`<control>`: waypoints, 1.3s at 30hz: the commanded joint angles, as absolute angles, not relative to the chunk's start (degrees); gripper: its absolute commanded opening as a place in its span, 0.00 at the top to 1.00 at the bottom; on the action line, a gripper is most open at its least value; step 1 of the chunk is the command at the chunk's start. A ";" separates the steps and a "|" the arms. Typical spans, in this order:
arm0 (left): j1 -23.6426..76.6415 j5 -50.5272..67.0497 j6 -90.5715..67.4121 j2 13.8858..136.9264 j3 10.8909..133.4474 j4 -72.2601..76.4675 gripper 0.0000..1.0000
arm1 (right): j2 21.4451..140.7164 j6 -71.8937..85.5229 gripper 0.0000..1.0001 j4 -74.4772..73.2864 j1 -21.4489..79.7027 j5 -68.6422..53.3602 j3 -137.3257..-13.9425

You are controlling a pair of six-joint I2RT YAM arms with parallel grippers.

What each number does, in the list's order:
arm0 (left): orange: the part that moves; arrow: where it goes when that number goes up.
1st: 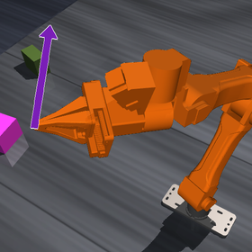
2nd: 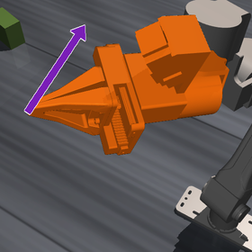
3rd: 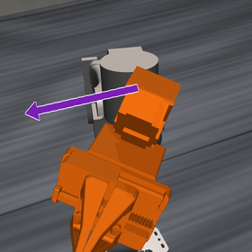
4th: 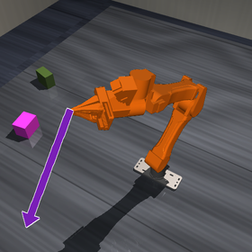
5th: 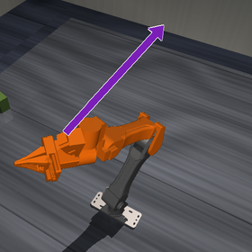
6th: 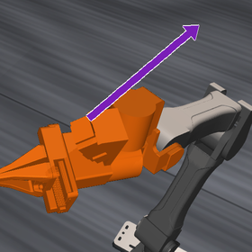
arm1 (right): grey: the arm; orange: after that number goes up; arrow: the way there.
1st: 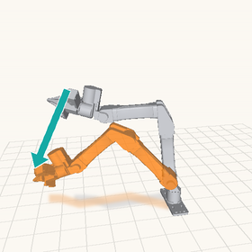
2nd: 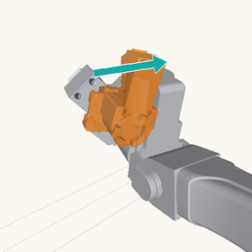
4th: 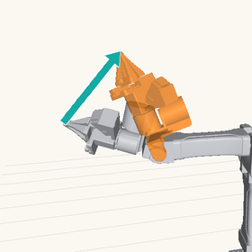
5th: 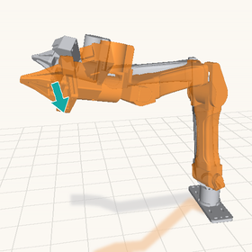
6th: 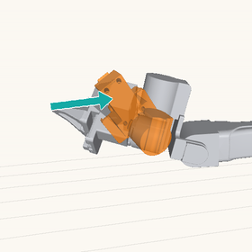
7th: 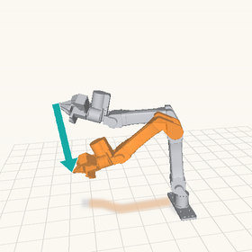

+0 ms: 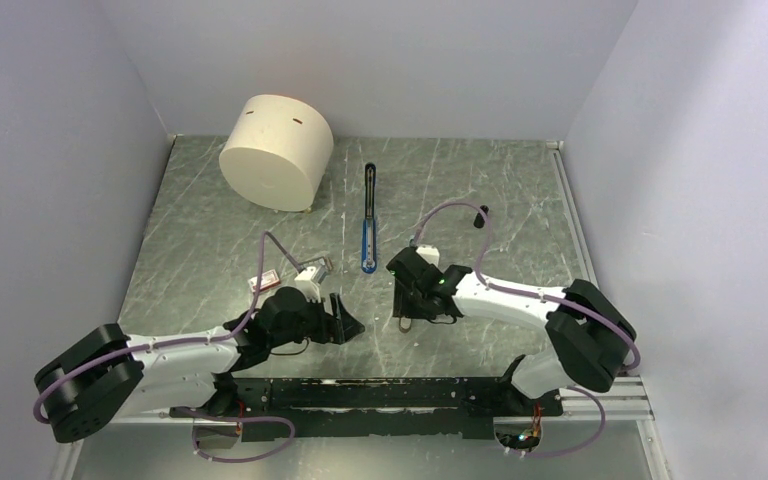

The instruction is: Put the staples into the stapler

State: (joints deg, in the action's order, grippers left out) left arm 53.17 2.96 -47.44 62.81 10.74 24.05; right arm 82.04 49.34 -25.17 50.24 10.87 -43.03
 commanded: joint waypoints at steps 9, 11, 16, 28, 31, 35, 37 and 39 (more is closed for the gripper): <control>53.53 1.58 -47.16 61.29 10.45 23.85 0.19 | 84.29 49.29 0.41 -27.76 55.15 7.72 -44.25; 53.57 1.91 -47.06 62.08 10.59 24.52 0.19 | 84.84 50.06 0.41 -28.70 55.78 8.52 -44.26; 53.56 2.98 -46.81 63.03 10.94 25.49 0.19 | 84.11 51.93 0.47 -29.71 56.00 11.01 -44.50; 53.56 2.46 -46.66 61.83 10.40 24.90 0.19 | 83.97 52.67 0.59 -33.28 56.09 16.21 -47.64; 53.54 2.73 -46.79 62.07 10.32 25.30 0.19 | 83.33 53.24 0.79 -32.94 56.05 16.41 -47.34; 53.56 4.03 -46.48 62.39 11.27 25.38 0.18 | 81.70 53.38 0.88 -30.36 56.00 15.09 -46.45; 53.52 4.36 -46.42 62.42 11.63 25.63 0.17 | 80.35 52.96 0.88 -27.56 55.94 13.01 -45.45; 53.53 4.67 -46.42 62.62 11.70 26.00 0.14 | 79.07 52.55 0.88 -24.29 55.78 10.49 -44.29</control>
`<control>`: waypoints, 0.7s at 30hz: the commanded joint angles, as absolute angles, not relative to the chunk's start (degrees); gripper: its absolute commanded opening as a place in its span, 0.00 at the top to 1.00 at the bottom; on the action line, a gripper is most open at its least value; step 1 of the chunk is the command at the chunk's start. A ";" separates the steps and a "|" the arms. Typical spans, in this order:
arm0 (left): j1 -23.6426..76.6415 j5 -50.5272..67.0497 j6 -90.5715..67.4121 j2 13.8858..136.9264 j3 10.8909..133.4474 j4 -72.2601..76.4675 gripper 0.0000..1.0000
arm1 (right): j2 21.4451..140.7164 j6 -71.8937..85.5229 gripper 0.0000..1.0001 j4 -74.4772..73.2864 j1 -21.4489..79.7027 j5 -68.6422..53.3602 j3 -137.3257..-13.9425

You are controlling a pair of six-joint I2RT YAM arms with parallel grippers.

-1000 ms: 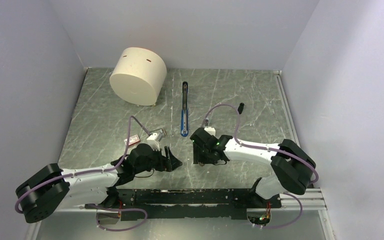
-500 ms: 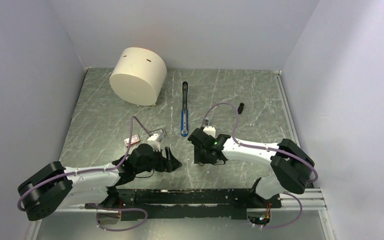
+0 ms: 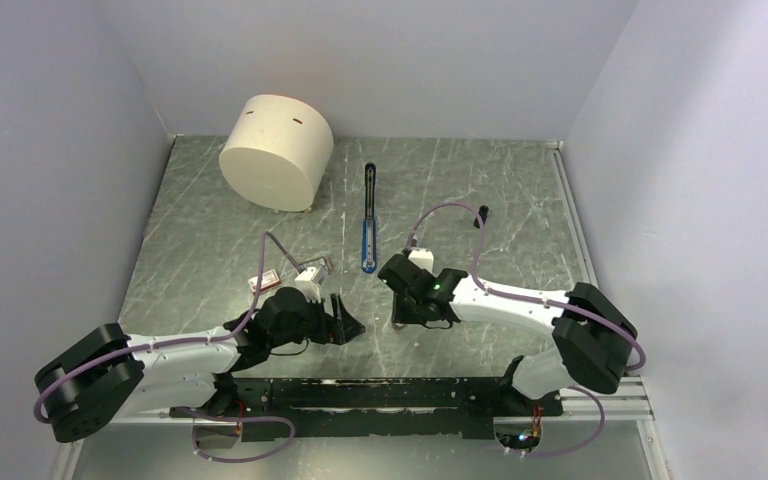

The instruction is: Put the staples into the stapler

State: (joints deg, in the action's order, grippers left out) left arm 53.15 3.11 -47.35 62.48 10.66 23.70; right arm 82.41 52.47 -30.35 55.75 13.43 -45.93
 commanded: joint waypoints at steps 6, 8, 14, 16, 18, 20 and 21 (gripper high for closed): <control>53.56 5.71 -45.27 62.30 11.43 28.29 0.03 | 78.33 50.68 0.88 -14.49 52.83 -2.88 -40.94; 53.57 5.45 -45.19 61.99 11.49 28.41 0.03 | 78.86 50.11 0.89 -12.18 52.02 -6.57 -40.72; 53.59 6.98 -45.28 64.02 11.63 30.80 0.11 | 80.42 51.50 0.87 -3.62 51.84 -16.23 -39.91; 53.54 7.27 -45.88 65.31 11.24 32.25 0.13 | 82.03 52.35 0.86 -0.64 51.83 -18.66 -39.84; 53.56 7.59 -46.93 66.40 10.49 34.54 0.15 | 83.23 53.41 0.86 2.25 51.81 -20.79 -39.57; 53.55 7.53 -48.07 67.29 9.93 36.35 0.22 | 84.06 54.61 0.86 4.34 51.89 -21.92 -39.04; 53.59 6.95 -48.68 67.59 9.69 36.61 0.27 | 84.35 54.80 0.86 4.68 51.90 -22.17 -38.88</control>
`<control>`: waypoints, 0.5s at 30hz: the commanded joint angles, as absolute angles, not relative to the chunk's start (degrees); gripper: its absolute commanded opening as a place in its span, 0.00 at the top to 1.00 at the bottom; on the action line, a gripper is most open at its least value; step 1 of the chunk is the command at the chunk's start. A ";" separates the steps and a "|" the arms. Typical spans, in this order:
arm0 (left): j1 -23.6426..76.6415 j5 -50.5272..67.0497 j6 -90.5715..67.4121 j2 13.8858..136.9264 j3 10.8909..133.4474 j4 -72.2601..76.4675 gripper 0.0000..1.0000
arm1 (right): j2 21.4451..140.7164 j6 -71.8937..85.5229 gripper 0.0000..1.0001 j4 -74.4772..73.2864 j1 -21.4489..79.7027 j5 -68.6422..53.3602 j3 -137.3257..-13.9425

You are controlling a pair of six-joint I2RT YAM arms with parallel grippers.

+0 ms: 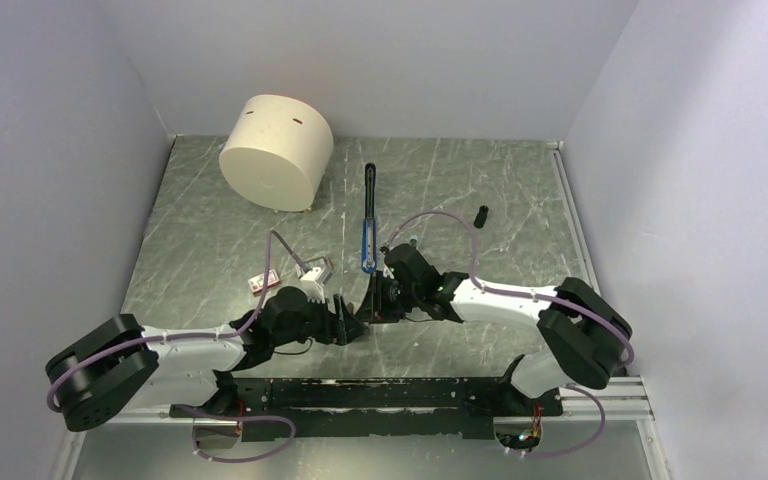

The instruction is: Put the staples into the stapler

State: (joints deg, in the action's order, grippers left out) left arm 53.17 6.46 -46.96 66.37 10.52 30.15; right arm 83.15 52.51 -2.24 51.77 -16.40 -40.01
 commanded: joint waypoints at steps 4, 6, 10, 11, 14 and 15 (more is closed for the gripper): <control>53.58 5.28 -50.34 66.13 7.64 38.28 0.39 | 84.46 54.90 0.86 3.39 51.85 -21.16 -38.85; 53.55 4.97 -50.05 64.81 7.31 37.56 0.37 | 84.46 54.90 0.86 2.53 51.84 -20.44 -38.93; 53.56 3.99 -49.27 61.79 6.81 34.57 0.26 | 84.55 55.58 0.87 2.25 51.77 -19.59 -38.89; 53.61 3.70 -49.16 60.83 6.40 34.17 0.26 | 84.55 55.63 0.87 2.08 51.69 -19.38 -39.00; 53.61 2.36 -49.30 57.68 4.94 32.97 0.31 | 84.43 55.80 0.87 1.78 51.55 -19.10 -39.17; 53.56 2.11 -49.23 56.87 4.70 32.61 0.34 | 84.32 55.82 0.87 1.69 51.50 -19.15 -39.20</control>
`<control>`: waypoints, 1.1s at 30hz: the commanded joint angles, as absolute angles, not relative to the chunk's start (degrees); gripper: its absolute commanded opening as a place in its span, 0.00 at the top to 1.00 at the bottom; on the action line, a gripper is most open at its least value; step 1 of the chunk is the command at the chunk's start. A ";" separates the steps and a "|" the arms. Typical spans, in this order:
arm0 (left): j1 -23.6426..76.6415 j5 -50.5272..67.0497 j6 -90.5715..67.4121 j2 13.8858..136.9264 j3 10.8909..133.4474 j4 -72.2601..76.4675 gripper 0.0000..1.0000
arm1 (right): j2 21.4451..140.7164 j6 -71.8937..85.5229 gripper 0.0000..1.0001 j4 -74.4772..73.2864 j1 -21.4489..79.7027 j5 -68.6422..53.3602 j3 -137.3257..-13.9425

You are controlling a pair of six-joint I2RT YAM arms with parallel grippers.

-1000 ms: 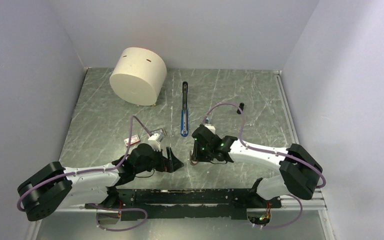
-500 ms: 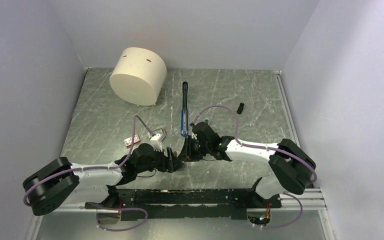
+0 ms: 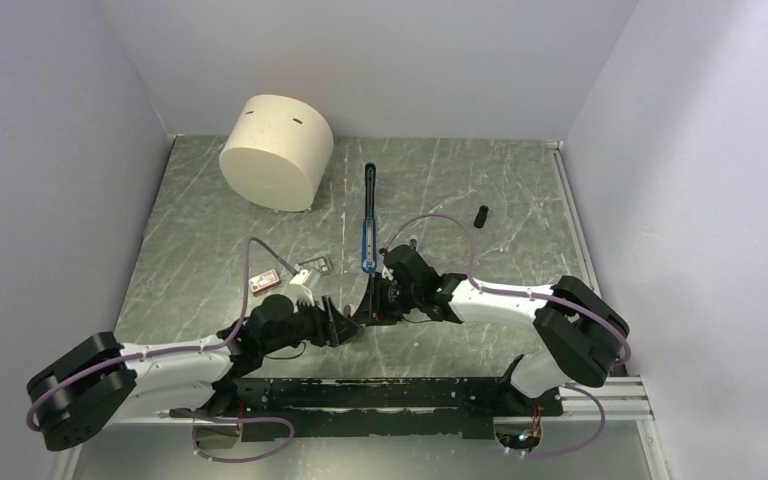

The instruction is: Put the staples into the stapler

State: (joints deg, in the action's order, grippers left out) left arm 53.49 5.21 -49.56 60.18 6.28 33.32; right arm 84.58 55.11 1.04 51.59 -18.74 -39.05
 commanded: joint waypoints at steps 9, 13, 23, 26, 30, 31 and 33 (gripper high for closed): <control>53.59 1.29 -47.81 56.88 5.18 31.06 0.57 | 84.41 56.18 0.87 2.17 51.41 -19.60 -39.38; 53.59 1.57 -48.39 59.96 5.36 33.14 0.63 | 84.30 56.10 0.87 2.50 51.42 -19.99 -39.46; 53.55 1.75 -44.97 63.20 6.26 32.28 0.95 | 82.49 53.30 0.88 -3.55 49.61 -20.43 -39.99; 53.60 3.56 -41.54 62.85 6.67 31.90 0.95 | 81.35 50.10 0.88 -6.23 47.13 -23.63 -40.02; 53.55 6.23 -37.71 62.66 8.07 31.80 0.95 | 80.11 45.02 0.87 -11.19 44.27 -24.90 -41.68; 53.58 6.89 -37.01 62.79 8.39 31.67 0.95 | 79.75 44.14 0.87 -12.32 43.44 -24.94 -41.96; 53.55 7.91 -35.59 63.27 8.90 31.39 0.95 | 78.94 42.79 0.84 -14.11 41.45 -25.26 -42.04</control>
State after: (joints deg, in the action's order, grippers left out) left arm 53.41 4.05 -41.43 63.18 7.40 31.77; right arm 81.25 48.12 -8.08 45.21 -25.52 -40.45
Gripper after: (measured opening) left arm 0.081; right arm 0.290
